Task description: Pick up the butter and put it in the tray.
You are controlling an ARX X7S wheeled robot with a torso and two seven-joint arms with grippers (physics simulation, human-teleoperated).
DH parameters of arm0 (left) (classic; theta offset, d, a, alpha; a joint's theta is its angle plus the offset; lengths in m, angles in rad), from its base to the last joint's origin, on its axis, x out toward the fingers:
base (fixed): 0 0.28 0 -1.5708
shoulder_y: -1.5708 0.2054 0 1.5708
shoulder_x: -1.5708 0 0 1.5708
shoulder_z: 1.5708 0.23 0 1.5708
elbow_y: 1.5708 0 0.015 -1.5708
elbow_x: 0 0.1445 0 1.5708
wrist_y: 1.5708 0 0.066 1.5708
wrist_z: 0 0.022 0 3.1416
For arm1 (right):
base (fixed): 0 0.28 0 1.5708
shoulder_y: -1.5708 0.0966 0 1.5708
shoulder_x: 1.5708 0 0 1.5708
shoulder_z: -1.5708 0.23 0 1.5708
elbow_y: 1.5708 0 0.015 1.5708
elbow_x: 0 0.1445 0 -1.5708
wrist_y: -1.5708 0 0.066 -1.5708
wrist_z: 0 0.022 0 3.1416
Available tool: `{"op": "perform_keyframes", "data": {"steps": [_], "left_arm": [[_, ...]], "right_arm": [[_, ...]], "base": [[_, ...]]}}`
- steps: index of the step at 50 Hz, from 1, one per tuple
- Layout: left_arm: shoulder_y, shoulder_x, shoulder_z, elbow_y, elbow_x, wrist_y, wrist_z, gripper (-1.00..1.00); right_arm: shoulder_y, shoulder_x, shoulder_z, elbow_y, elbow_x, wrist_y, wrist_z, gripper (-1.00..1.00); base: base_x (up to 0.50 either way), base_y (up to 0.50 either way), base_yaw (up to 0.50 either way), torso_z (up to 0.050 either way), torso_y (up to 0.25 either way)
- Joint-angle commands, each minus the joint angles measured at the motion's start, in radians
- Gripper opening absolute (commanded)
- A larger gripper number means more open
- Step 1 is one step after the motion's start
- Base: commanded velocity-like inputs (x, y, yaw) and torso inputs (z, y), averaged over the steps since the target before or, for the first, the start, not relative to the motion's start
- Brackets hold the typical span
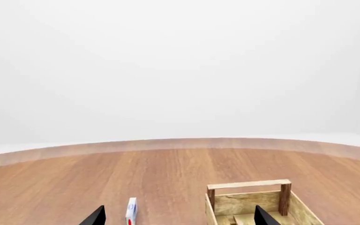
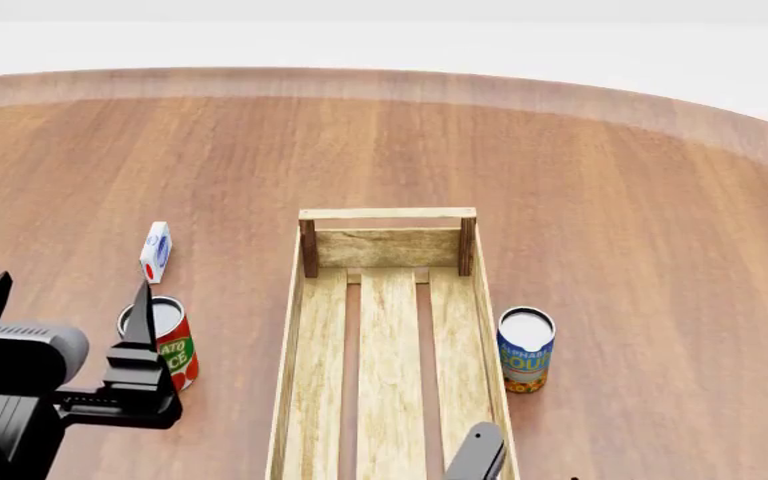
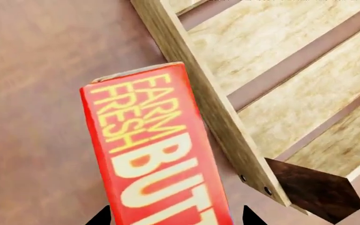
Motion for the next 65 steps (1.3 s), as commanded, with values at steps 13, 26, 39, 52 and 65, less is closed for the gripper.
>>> {"op": "perform_keyframes", "data": {"steps": [13, 26, 39, 52, 65], "left_arm": [[-0.001, 0.014, -0.020, 0.008, 0.008, 0.014, 0.011, 1.00], [0.002, 0.013, -0.017, 0.006, -0.001, 0.015, 0.007, 1.00], [-0.008, 0.011, -0.029, -0.013, -0.012, 0.019, 0.006, 1.00], [-0.017, 0.008, -0.038, -0.014, -0.026, 0.013, -0.001, 1.00], [-0.028, 0.006, -0.053, -0.023, -0.039, 0.012, -0.007, 1.00]], "right_arm": [[-0.021, -0.012, 0.010, -0.051, 0.010, 0.000, -0.047, -1.00], [-0.006, 0.001, 0.025, -0.145, 0.043, 0.026, -0.012, -1.00], [0.064, 0.044, 0.121, -0.313, 0.206, 0.106, 0.110, -1.00], [0.156, 0.094, 0.206, -0.438, 0.416, 0.204, 0.231, -1.00], [0.262, 0.147, 0.313, -0.425, 0.795, 0.256, 0.514, -1.00]], "base": [[0.00, 0.00, 0.00, 0.000, 0.000], [0.00, 0.00, 0.00, 0.000, 0.000], [0.00, 0.00, 0.00, 0.000, 0.000], [0.00, 0.00, 0.00, 0.000, 0.000], [0.00, 0.00, 0.00, 0.000, 0.000]]}}
